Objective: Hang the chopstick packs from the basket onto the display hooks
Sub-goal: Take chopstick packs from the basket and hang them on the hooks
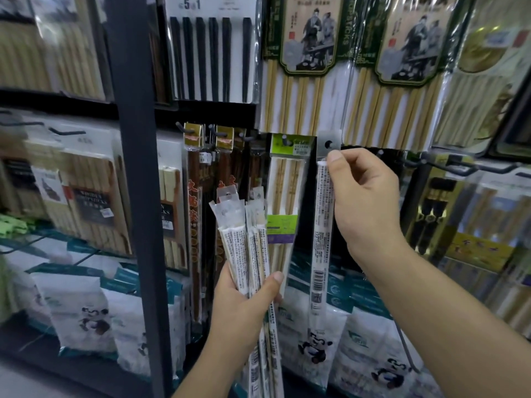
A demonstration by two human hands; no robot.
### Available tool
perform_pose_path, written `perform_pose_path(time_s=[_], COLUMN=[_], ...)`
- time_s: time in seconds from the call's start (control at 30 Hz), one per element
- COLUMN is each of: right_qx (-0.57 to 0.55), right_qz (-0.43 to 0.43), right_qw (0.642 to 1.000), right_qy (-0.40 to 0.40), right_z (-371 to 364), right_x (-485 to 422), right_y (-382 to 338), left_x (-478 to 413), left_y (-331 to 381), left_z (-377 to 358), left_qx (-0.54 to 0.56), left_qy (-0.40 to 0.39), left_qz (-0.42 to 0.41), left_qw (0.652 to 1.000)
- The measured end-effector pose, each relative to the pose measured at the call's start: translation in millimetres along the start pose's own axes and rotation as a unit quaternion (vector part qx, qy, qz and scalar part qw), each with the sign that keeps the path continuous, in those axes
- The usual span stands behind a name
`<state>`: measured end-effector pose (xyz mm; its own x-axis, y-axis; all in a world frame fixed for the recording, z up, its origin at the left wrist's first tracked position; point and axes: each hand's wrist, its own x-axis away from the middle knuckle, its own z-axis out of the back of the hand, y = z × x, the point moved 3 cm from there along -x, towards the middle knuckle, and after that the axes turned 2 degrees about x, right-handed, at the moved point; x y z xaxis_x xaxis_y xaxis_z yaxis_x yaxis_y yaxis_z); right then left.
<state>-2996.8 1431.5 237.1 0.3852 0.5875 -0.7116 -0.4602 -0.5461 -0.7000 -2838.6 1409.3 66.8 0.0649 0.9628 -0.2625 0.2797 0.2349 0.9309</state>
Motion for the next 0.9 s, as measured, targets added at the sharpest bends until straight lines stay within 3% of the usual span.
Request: perform_pose_path(time_s=[0.43, 0.9], right_qx=[0.009, 0.104], right_qz=[-0.035, -0.033], right_qw=[0.999, 0.994], right_qy=[0.016, 0.027], right_z=[4, -1], right_x=[-14, -19], right_y=[5, 34], left_x=[5, 5], left_y=[-2, -6], left_z=[-11, -11], left_qx=[0.002, 0.038], left_qy=[-0.006, -0.033], left_qz=[0.007, 0.031], left_qw=[1.000, 0.998])
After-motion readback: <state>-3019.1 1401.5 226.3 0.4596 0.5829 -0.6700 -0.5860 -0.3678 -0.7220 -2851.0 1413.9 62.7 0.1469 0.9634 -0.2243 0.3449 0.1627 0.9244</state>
